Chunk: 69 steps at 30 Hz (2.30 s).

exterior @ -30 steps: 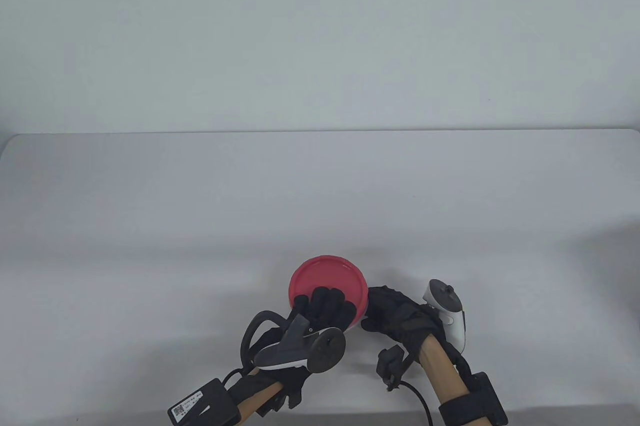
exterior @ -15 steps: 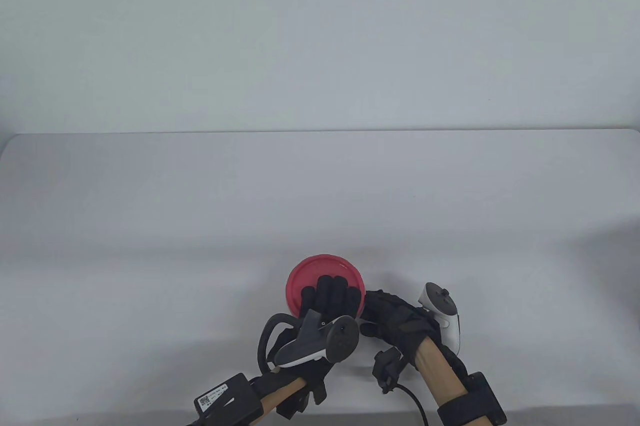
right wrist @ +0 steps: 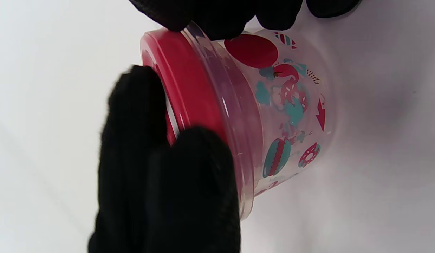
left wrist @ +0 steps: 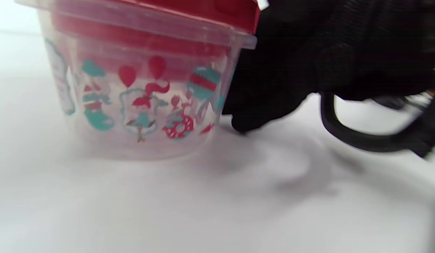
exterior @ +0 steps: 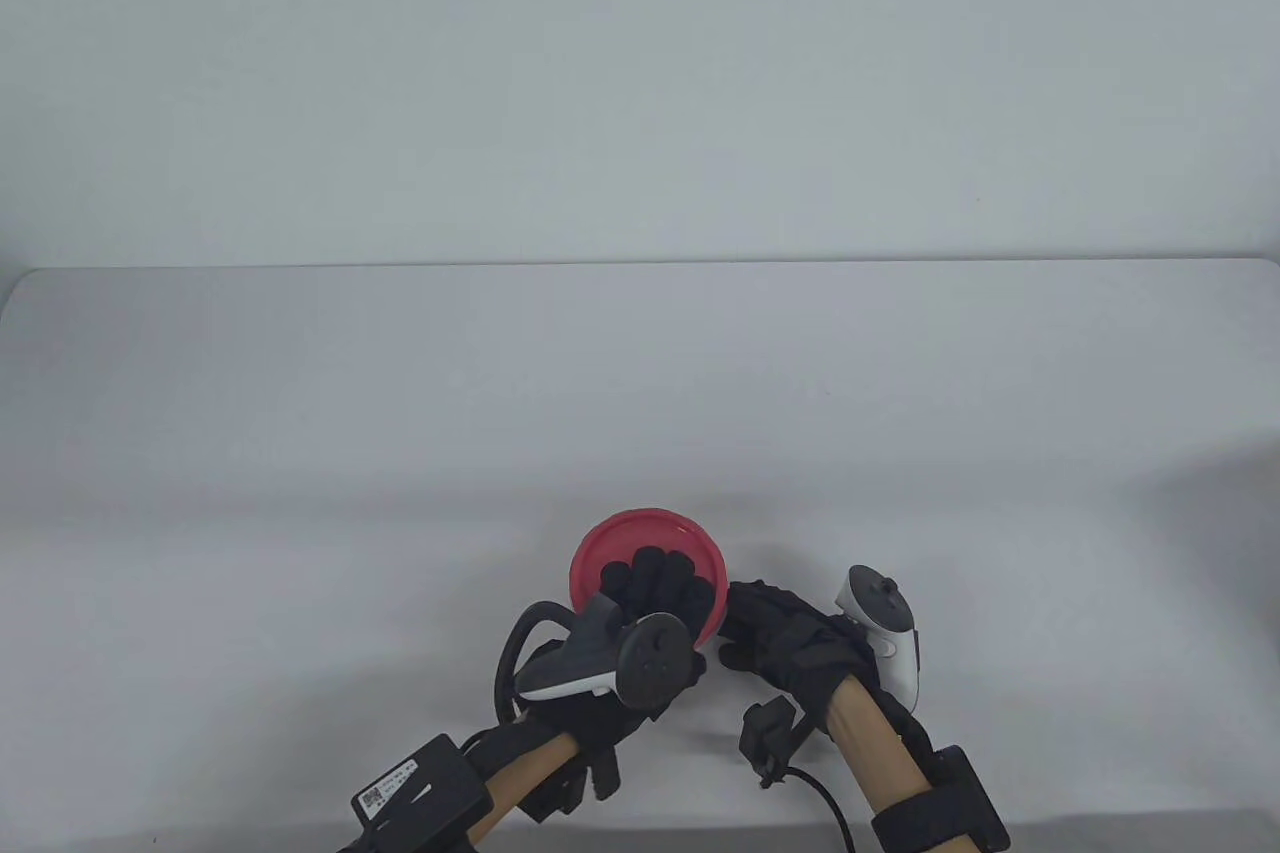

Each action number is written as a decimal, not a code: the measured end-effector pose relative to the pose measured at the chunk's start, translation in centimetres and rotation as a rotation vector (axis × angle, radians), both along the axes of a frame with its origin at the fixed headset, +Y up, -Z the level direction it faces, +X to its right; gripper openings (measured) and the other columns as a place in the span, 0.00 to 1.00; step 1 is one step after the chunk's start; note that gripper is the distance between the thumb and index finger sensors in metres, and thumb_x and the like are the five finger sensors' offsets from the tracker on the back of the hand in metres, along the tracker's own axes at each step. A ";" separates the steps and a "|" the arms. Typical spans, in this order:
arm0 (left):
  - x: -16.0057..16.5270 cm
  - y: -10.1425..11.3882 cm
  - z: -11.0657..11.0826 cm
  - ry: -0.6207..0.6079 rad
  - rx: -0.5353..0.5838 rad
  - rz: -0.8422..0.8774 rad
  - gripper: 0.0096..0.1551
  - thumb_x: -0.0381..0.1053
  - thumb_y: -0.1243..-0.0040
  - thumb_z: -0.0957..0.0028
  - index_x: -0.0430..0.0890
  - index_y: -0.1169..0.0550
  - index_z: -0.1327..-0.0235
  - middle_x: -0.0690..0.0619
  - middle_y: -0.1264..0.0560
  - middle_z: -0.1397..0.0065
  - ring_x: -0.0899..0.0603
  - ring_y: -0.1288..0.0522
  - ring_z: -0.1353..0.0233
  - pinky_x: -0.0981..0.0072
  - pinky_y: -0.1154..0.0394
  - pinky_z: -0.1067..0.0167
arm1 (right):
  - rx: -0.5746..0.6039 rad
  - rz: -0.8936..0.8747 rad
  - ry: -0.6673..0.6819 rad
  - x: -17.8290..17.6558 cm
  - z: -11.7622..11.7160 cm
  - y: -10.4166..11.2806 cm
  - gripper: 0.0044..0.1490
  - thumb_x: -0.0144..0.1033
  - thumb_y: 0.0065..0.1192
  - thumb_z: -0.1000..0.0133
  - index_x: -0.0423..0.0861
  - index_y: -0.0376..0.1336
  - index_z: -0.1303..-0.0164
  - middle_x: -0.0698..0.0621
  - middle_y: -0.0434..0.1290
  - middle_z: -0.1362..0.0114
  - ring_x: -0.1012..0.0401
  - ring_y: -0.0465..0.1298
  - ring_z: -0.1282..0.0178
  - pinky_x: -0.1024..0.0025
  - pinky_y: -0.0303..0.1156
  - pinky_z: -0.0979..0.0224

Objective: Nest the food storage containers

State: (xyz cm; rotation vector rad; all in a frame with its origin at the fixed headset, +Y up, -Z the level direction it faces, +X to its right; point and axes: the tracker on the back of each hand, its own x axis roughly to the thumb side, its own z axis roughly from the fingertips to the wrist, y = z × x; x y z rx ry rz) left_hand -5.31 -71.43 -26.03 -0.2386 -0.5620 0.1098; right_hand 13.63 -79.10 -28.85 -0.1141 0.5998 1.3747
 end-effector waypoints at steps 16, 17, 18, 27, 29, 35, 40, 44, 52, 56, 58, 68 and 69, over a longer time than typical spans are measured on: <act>0.1 -0.7 -1.7 -0.132 -0.047 -0.018 0.41 0.58 0.67 0.31 0.52 0.61 0.09 0.49 0.65 0.08 0.38 0.67 0.11 0.50 0.66 0.16 | 0.030 0.060 -0.077 0.1 -0.1 -0.1 0.24 0.29 0.46 0.34 0.25 0.59 0.39 0.35 0.47 0.21 0.36 0.53 0.25 0.37 0.55 0.29; -0.2 -0.9 -1.8 -0.151 -0.063 0.016 0.40 0.58 0.66 0.31 0.53 0.61 0.10 0.50 0.65 0.08 0.39 0.68 0.11 0.51 0.67 0.16 | 0.029 0.059 -0.074 0.2 -0.1 -0.1 0.24 0.29 0.46 0.34 0.25 0.59 0.39 0.35 0.46 0.21 0.37 0.53 0.25 0.37 0.55 0.29; -0.5 -1.0 -1.9 -0.163 -0.065 0.046 0.40 0.58 0.66 0.31 0.54 0.60 0.10 0.51 0.65 0.08 0.41 0.68 0.11 0.52 0.68 0.16 | 0.026 0.054 -0.071 0.2 -0.1 -0.1 0.24 0.29 0.46 0.34 0.25 0.59 0.39 0.35 0.46 0.21 0.36 0.53 0.25 0.37 0.55 0.29; -0.5 -1.2 -1.7 -0.143 0.010 0.020 0.41 0.61 0.64 0.32 0.56 0.60 0.10 0.52 0.63 0.07 0.41 0.65 0.09 0.51 0.66 0.16 | -0.013 0.007 0.046 0.7 -0.5 -0.5 0.25 0.33 0.43 0.30 0.27 0.56 0.35 0.34 0.44 0.20 0.35 0.50 0.24 0.37 0.53 0.29; -0.6 -0.9 -1.8 -0.127 0.011 0.037 0.41 0.62 0.64 0.32 0.57 0.59 0.10 0.52 0.62 0.07 0.40 0.64 0.09 0.48 0.66 0.17 | 0.015 0.079 -0.005 1.0 -0.6 -0.3 0.26 0.34 0.43 0.30 0.28 0.55 0.32 0.33 0.43 0.20 0.35 0.49 0.24 0.37 0.53 0.28; -2.5 1.4 -1.8 0.020 0.169 0.097 0.43 0.68 0.64 0.34 0.59 0.56 0.08 0.51 0.65 0.06 0.37 0.72 0.11 0.34 0.76 0.26 | 0.198 0.408 -0.145 3.1 -0.9 1.5 0.28 0.36 0.45 0.31 0.30 0.57 0.29 0.31 0.46 0.19 0.34 0.52 0.24 0.37 0.55 0.29; -6.3 3.6 -2.2 0.173 0.207 0.165 0.44 0.69 0.64 0.35 0.60 0.57 0.08 0.50 0.65 0.06 0.36 0.71 0.10 0.32 0.74 0.25 | 0.389 0.603 -0.186 3.7 -0.9 3.6 0.32 0.39 0.46 0.31 0.34 0.54 0.21 0.30 0.45 0.17 0.33 0.52 0.24 0.36 0.54 0.29; -9.8 4.1 -2.2 0.282 0.221 0.242 0.43 0.69 0.63 0.34 0.60 0.57 0.08 0.50 0.65 0.06 0.36 0.71 0.10 0.33 0.75 0.25 | 0.536 0.793 -0.231 4.4 -0.7 5.2 0.32 0.39 0.47 0.32 0.36 0.55 0.21 0.31 0.47 0.17 0.34 0.53 0.24 0.35 0.54 0.30; -13.7 1.5 -2.3 0.438 0.165 0.284 0.44 0.69 0.63 0.34 0.61 0.59 0.08 0.51 0.66 0.06 0.36 0.72 0.10 0.33 0.75 0.25 | 0.711 1.037 -0.232 4.3 -0.4 6.3 0.35 0.42 0.48 0.32 0.38 0.52 0.18 0.33 0.47 0.16 0.34 0.52 0.23 0.34 0.52 0.29; -14.3 0.4 -2.8 0.475 0.089 0.254 0.44 0.69 0.63 0.34 0.62 0.60 0.09 0.50 0.68 0.06 0.37 0.73 0.10 0.34 0.75 0.25 | 0.786 1.179 -0.169 3.7 -0.5 6.3 0.38 0.45 0.48 0.32 0.40 0.48 0.15 0.36 0.44 0.14 0.35 0.48 0.20 0.33 0.49 0.28; -14.6 0.0 -3.0 0.489 0.063 0.256 0.44 0.69 0.64 0.34 0.62 0.60 0.09 0.52 0.68 0.07 0.37 0.74 0.10 0.34 0.75 0.25 | 0.804 1.222 -0.145 3.5 -0.6 6.2 0.40 0.47 0.48 0.32 0.41 0.46 0.14 0.37 0.43 0.13 0.36 0.45 0.19 0.32 0.47 0.28; -14.9 -0.4 -2.9 0.502 0.039 0.252 0.44 0.69 0.64 0.34 0.62 0.61 0.09 0.52 0.69 0.07 0.37 0.73 0.11 0.34 0.75 0.25 | 0.799 1.231 -0.096 3.5 -0.8 6.0 0.41 0.48 0.48 0.32 0.43 0.44 0.13 0.38 0.41 0.12 0.36 0.42 0.18 0.31 0.44 0.28; -14.9 -0.4 -2.9 0.501 0.038 0.251 0.44 0.69 0.64 0.34 0.62 0.61 0.09 0.52 0.69 0.07 0.37 0.73 0.10 0.34 0.75 0.25 | 0.798 1.228 -0.096 3.5 -0.8 6.0 0.41 0.48 0.48 0.32 0.43 0.44 0.13 0.38 0.41 0.12 0.36 0.42 0.18 0.31 0.44 0.28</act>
